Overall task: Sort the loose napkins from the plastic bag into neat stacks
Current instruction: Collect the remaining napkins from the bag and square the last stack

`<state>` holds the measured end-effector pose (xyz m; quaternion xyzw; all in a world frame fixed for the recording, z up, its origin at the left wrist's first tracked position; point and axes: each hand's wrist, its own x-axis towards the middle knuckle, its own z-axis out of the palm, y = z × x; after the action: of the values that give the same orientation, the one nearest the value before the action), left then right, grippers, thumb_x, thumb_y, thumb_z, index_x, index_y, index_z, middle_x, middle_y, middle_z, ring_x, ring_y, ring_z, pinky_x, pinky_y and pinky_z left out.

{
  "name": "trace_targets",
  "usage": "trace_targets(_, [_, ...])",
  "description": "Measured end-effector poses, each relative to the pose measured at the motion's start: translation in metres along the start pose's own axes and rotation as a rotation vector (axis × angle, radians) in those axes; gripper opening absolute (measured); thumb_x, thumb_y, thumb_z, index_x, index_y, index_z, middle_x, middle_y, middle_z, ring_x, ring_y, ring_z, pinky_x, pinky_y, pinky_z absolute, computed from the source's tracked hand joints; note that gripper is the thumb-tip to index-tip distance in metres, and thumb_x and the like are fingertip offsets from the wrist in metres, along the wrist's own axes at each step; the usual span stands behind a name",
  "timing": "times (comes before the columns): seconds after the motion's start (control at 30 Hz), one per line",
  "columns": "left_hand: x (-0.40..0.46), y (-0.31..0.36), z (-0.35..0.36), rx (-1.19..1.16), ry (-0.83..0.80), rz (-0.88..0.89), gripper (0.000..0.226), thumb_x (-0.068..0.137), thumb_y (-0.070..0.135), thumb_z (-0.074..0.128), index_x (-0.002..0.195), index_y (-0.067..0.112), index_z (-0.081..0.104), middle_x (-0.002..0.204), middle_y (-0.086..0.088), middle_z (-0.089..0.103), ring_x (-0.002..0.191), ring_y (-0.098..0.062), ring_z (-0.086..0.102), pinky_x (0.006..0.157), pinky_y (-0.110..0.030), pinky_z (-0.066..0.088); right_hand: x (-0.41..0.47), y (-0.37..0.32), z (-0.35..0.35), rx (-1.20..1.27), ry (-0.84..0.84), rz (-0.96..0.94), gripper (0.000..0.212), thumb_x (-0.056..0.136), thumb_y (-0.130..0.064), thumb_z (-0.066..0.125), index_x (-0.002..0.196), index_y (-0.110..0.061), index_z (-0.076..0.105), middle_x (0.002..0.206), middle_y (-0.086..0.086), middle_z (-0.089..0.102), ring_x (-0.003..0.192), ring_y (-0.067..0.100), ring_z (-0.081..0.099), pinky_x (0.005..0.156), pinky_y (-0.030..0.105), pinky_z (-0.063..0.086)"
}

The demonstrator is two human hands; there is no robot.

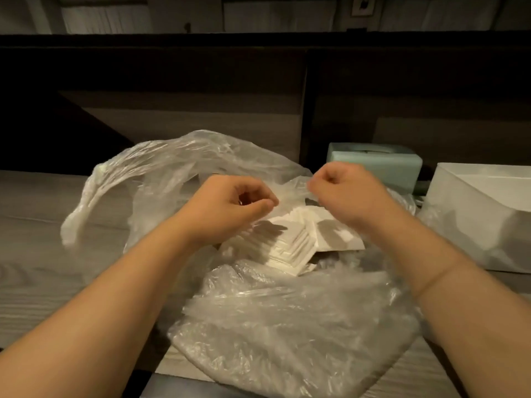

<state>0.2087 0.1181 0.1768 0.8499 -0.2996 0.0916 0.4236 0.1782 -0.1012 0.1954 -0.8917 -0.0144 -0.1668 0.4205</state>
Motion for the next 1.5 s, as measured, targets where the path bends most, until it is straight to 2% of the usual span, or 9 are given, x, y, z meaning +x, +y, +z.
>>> trace_targets(0.17, [0.001, 0.000, 0.003, 0.162, -0.110, -0.042, 0.018, 0.090, 0.019, 0.075, 0.087, 0.037, 0.078, 0.082, 0.013, 0.073, 0.075, -0.009, 0.066, 0.075, -0.032, 0.057, -0.011, -0.001, 0.000, -0.273, -0.345, -0.246, 0.010, 0.086, -0.040, 0.075, 0.094, -0.041, 0.070, 0.094, -0.019, 0.062, 0.084, -0.004, 0.058, 0.069, 0.014, 0.047])
trace_targets(0.37, [0.003, -0.002, 0.005, 0.193, -0.133, -0.091, 0.015, 0.092, 0.021, 0.071, 0.091, 0.035, 0.074, 0.082, 0.006, 0.074, 0.073, -0.013, 0.067, 0.063, -0.028, 0.056, -0.014, 0.000, 0.003, -0.352, -0.480, -0.260, 0.035, 0.078, -0.042, 0.084, 0.109, -0.047, 0.070, 0.110, -0.024, 0.058, 0.101, -0.001, 0.056, 0.084, 0.020, 0.049])
trace_targets(0.57, [0.004, -0.003, 0.006, 0.186, -0.139, -0.119, 0.022, 0.095, 0.017, 0.066, 0.095, 0.038, 0.072, 0.075, 0.018, 0.071, 0.067, -0.003, 0.064, 0.060, -0.021, 0.052, -0.012, 0.004, 0.007, -0.331, -0.504, -0.248, 0.038, 0.074, -0.050, 0.086, 0.108, -0.048, 0.069, 0.111, -0.025, 0.060, 0.100, 0.000, 0.059, 0.088, 0.028, 0.054])
trace_targets(0.9, [0.003, 0.000, 0.006, 0.148, -0.136, -0.161, 0.021, 0.097, 0.019, 0.065, 0.097, 0.038, 0.073, 0.072, 0.021, 0.068, 0.062, 0.003, 0.060, 0.056, -0.011, 0.046, -0.009, 0.008, 0.011, -0.335, -0.445, -0.263, 0.019, 0.099, -0.041, 0.059, 0.114, -0.044, 0.070, 0.101, -0.022, 0.067, 0.094, 0.001, 0.062, 0.090, 0.032, 0.055])
trace_targets(1.17, [0.004, -0.001, 0.007, 0.114, -0.112, -0.156, 0.017, 0.102, 0.030, 0.059, 0.093, 0.033, 0.073, 0.071, 0.017, 0.069, 0.060, 0.002, 0.059, 0.063, -0.020, 0.047, -0.012, 0.006, 0.016, -0.320, -0.309, -0.285, 0.007, 0.094, -0.032, 0.068, 0.098, -0.037, 0.071, 0.096, -0.019, 0.063, 0.087, 0.001, 0.059, 0.082, 0.029, 0.054])
trace_targets(1.27, [0.006, -0.001, 0.004, -0.072, -0.017, -0.159, 0.048, 0.101, 0.056, 0.049, 0.077, 0.019, 0.067, 0.071, 0.012, 0.061, 0.067, -0.007, 0.054, 0.077, -0.033, 0.042, -0.012, 0.002, 0.013, -0.084, -0.179, -0.300, 0.007, 0.096, -0.032, 0.066, 0.090, -0.033, 0.070, 0.087, -0.012, 0.064, 0.075, 0.001, 0.056, 0.071, 0.024, 0.050])
trace_targets(1.33, [0.007, 0.005, -0.002, -0.328, -0.007, -0.255, 0.062, 0.089, 0.073, 0.047, 0.087, 0.017, 0.074, 0.084, 0.004, 0.068, 0.080, -0.012, 0.061, 0.090, -0.035, 0.046, -0.013, -0.004, 0.009, 0.160, -0.141, -0.273, 0.008, 0.096, -0.030, 0.066, 0.092, -0.031, 0.072, 0.087, -0.006, 0.068, 0.076, 0.007, 0.060, 0.073, 0.025, 0.051])
trace_targets(1.43, [0.004, 0.015, -0.011, -0.650, -0.308, -0.339, 0.082, 0.084, 0.077, 0.035, 0.082, 0.011, 0.082, 0.082, -0.009, 0.074, 0.072, -0.018, 0.070, 0.073, -0.027, 0.055, -0.014, -0.010, 0.003, 0.421, -0.219, -0.235, 0.010, 0.097, -0.024, 0.066, 0.100, -0.024, 0.076, 0.097, -0.002, 0.074, 0.096, 0.017, 0.067, 0.088, 0.030, 0.054])
trace_targets(1.5, [0.000, 0.018, -0.013, -0.801, -0.503, -0.342, 0.082, 0.084, 0.078, 0.035, 0.093, 0.011, 0.083, 0.097, -0.010, 0.077, 0.086, -0.022, 0.074, 0.078, -0.030, 0.059, -0.014, -0.012, 0.002, 0.473, -0.301, -0.230, 0.013, 0.096, -0.020, 0.065, 0.102, -0.019, 0.076, 0.099, 0.002, 0.075, 0.099, 0.018, 0.069, 0.090, 0.031, 0.055])
